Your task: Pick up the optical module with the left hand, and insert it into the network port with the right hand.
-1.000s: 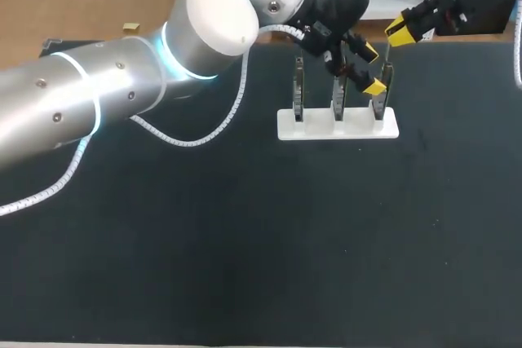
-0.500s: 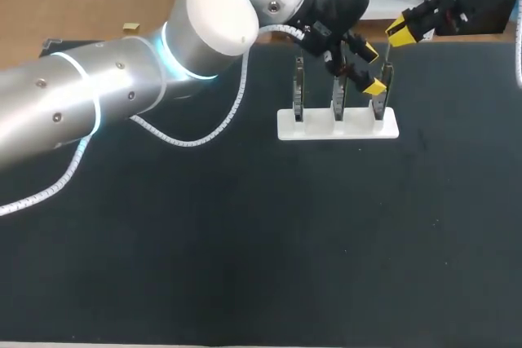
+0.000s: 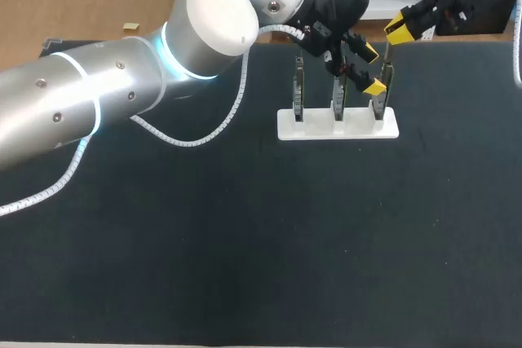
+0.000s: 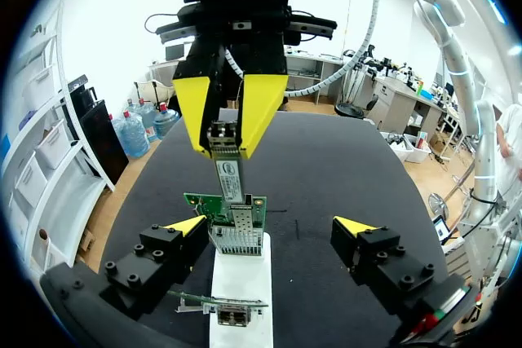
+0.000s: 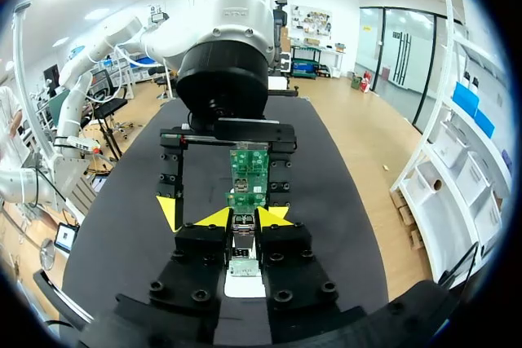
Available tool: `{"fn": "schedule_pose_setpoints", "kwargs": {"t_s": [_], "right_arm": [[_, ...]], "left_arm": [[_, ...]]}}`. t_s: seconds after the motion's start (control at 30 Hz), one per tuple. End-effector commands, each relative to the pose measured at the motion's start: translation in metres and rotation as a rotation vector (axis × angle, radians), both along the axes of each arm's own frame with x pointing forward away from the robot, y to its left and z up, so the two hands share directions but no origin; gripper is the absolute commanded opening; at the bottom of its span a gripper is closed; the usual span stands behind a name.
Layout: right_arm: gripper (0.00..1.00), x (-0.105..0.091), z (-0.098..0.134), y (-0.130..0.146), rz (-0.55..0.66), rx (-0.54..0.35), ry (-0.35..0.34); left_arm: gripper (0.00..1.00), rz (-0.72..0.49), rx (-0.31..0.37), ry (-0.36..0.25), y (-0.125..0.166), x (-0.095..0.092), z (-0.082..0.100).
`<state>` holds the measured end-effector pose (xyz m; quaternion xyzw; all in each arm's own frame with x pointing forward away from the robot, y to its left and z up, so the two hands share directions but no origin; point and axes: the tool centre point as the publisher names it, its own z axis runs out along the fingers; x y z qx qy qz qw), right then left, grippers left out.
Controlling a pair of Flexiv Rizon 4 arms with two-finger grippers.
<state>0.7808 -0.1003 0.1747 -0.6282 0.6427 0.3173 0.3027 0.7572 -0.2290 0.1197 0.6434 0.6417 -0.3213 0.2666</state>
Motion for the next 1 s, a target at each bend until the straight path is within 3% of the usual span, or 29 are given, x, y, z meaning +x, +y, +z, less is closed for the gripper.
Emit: {"fn": "schedule_pose_setpoints", "kwargs": {"t_s": [0.03,1.0], "right_arm": [[0.0,-0.0047,0.0014,0.0,-0.008,-0.007,-0.011],[0.0,-0.0052,-0.005,-0.0003,-0.009,-0.01,0.002]], "left_arm": [[1.0,-0.002,0.006,0.003,-0.0012,0.0019,0.0007],[1.0,-0.002,0.006,0.003,-0.0012,0.0019,0.0007]]}}
